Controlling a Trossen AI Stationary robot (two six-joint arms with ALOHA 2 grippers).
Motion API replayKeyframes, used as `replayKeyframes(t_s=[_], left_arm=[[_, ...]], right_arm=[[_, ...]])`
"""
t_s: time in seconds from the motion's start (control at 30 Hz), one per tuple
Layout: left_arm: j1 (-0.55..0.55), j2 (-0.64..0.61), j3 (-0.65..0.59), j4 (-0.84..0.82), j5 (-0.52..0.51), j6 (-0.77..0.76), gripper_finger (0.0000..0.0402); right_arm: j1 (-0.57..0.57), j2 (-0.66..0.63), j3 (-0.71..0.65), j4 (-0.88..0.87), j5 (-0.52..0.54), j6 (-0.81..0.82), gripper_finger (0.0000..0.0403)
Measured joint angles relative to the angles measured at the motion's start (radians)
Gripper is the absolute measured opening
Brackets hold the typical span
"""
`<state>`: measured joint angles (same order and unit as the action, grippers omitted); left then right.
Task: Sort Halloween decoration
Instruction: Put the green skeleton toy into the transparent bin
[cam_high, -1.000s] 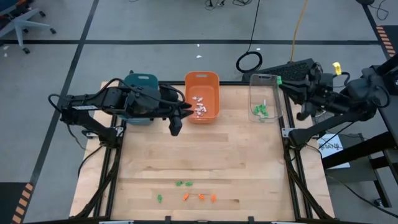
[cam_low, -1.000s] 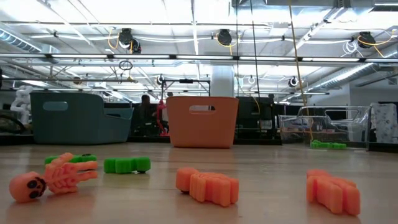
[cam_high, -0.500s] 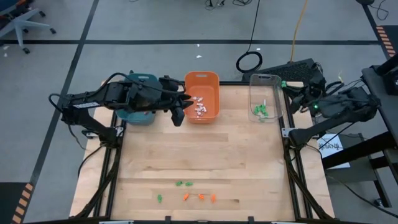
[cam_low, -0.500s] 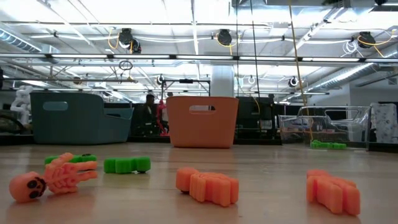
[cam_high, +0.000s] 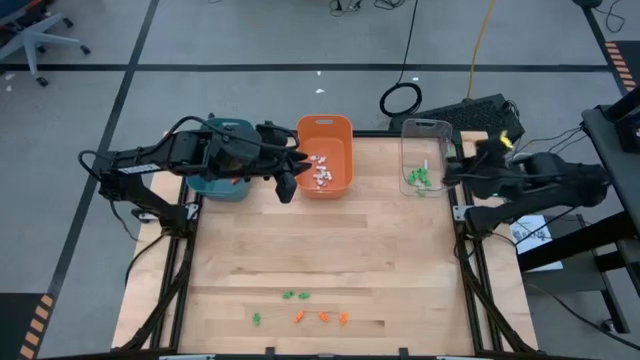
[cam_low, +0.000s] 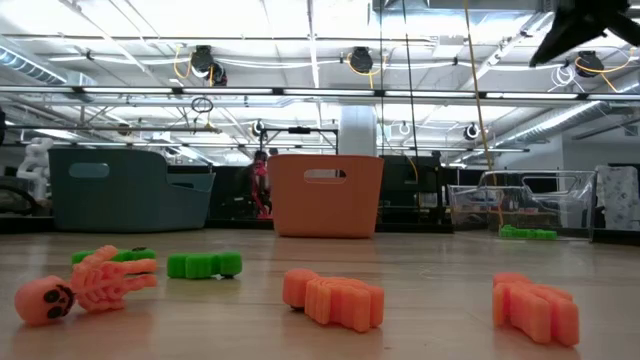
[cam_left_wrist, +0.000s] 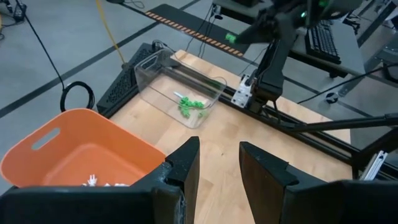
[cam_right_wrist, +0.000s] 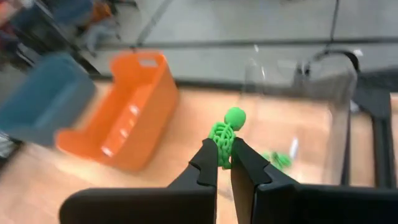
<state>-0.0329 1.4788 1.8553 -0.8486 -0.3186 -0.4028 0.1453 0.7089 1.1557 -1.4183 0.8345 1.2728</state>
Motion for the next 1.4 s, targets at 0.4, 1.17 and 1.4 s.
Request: replayKeyframes(t_s=[0.4, 1.17, 1.4], left_arm=[[0.000, 0.000, 0.000, 0.003, 0.035, 0.000, 0.0115], [-0.009, 0.000, 0.000, 0.002, 0.099, -0.009, 0.0115], [-0.009, 0.000, 0.000, -0.018, 0.099, -0.009, 0.0115]], right_arm=[[-0.331, 0.090, -0.041, 0.130, -0.278, -0.319, 0.0000], [-1.095, 0.436, -0.041, 0.192, -0.809, -1.009, 0.0000], [-1.142, 0.564, -0.041, 0.238, -0.865, -1.032, 0.0013]])
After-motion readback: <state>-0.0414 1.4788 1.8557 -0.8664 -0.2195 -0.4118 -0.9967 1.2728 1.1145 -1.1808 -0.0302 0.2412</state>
